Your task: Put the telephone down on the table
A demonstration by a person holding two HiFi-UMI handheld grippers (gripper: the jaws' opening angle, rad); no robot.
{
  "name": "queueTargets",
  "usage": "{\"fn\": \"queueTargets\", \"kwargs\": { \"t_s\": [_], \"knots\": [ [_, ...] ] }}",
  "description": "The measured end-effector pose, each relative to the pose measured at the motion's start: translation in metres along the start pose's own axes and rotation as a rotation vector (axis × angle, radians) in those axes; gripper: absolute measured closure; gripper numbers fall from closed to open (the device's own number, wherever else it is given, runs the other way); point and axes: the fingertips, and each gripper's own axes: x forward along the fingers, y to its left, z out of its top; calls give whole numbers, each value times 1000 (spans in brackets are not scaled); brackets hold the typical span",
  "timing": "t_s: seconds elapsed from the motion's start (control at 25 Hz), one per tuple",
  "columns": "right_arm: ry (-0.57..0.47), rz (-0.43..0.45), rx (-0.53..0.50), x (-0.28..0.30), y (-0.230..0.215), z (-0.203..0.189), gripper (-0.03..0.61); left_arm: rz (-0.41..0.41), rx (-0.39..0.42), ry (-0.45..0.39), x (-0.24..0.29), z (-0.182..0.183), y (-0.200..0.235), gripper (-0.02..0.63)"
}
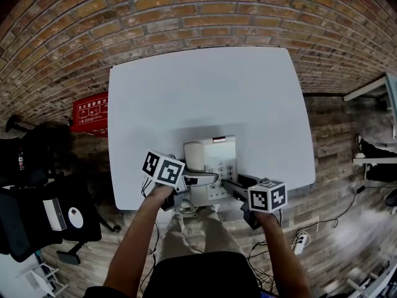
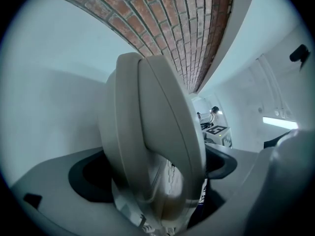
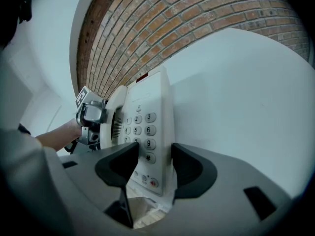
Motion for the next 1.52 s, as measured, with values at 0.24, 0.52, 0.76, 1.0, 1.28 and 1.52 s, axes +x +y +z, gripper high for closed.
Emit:
{"fn": "queueTargets", "kwargs": {
  "t_s": [0.24,0.52,0.76,1.0,1.28,1.52],
  "knots": [
    [0,1,4,-1,-1,0,351,41,-1,-4,2,1,2,89],
    [-7,-2,8,0,-1,0,353,93,1,3,4,1,5,89],
    [-20,4,23,0,-1,0,353,125,-49,-37,4,5,7,89],
    [-28,10,38,0,-2,0,354,148,-88,-58,4,8,10,91],
    [-29,17,55,-1,-2,0,356,188,-97,-43,5,8,11,91],
    [-29,6,58,0,-2,1,356,237,-114,-47,4,9,15,91]
  ]
}}
